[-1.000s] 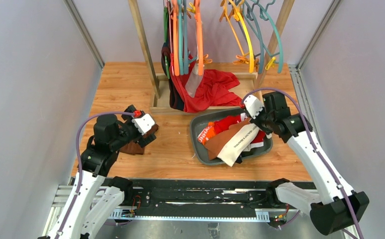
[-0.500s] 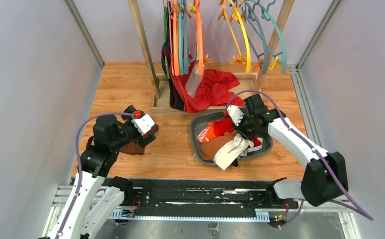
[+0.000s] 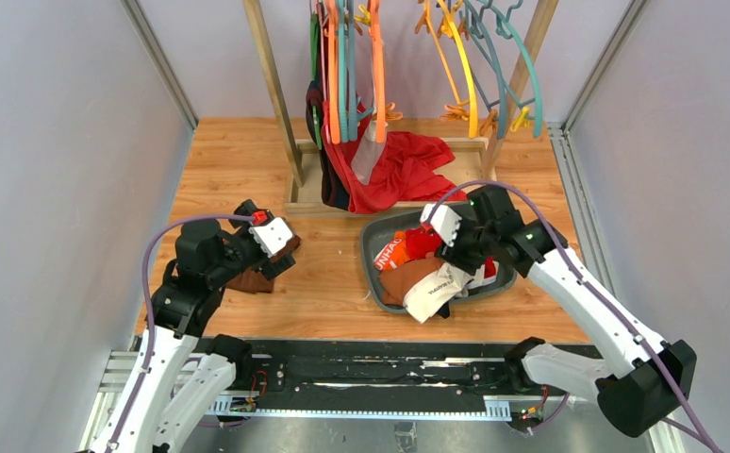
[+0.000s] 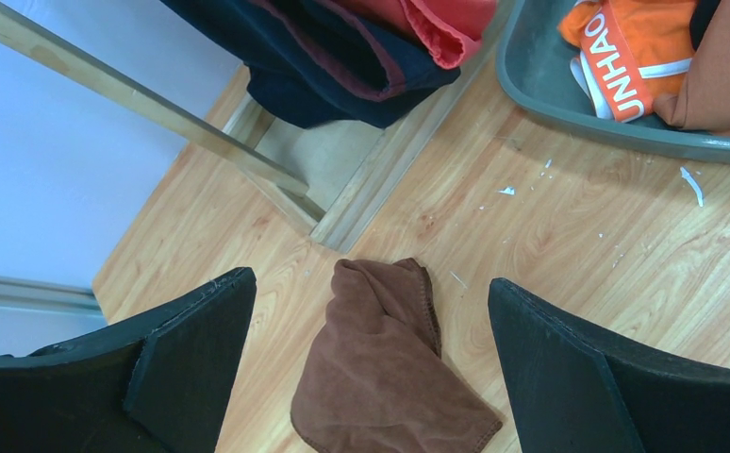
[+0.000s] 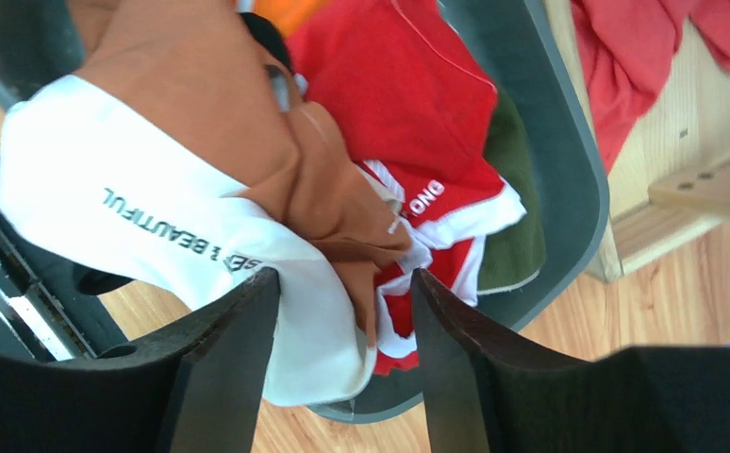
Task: Remove the underwear clipped to the hanger
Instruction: Adjust the underwear in the bin.
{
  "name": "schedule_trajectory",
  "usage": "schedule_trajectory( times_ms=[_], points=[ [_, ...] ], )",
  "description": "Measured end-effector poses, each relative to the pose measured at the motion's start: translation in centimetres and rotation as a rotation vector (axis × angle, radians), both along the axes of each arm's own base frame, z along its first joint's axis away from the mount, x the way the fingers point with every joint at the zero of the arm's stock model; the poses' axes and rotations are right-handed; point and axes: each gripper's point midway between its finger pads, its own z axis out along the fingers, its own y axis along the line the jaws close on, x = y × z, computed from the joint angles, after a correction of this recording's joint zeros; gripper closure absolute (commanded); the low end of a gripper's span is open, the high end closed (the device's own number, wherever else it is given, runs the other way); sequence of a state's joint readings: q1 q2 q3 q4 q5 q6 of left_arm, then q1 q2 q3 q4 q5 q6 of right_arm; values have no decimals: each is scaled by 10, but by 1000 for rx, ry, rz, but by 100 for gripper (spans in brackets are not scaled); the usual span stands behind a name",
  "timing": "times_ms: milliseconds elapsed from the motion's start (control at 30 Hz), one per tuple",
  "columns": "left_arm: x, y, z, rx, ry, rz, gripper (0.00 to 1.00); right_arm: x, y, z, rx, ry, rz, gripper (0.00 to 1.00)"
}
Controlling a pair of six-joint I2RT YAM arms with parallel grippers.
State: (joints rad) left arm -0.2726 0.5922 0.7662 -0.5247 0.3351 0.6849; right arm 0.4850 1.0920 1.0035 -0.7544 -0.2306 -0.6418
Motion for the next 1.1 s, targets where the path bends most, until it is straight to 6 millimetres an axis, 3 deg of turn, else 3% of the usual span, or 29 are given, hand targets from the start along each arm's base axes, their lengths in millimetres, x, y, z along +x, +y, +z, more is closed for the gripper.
schedule_trajectory(
  times_ms=[133, 300, 500, 600, 900, 1100],
  points=[
    [0, 0, 1, 0, -2, 0, 2, -16, 17, -6, -20, 3, 108, 57],
    [0, 0, 1, -1, -5, 2, 2, -35, 39, -50, -95, 97, 235, 62],
    [-1, 1, 3, -1, -14, 2, 2, -31, 54, -107, -231, 226, 275, 63],
    [-1, 1, 3, 1, -17, 2, 2, -24, 64, -121, -275, 237, 269, 60],
    [-2, 2, 4, 6, -22, 2, 2, -8, 86, -119, -239, 165, 224, 49],
    [-2, 2, 5, 5, -27, 2, 2, -2, 91, -93, -168, 72, 228, 41]
  ],
)
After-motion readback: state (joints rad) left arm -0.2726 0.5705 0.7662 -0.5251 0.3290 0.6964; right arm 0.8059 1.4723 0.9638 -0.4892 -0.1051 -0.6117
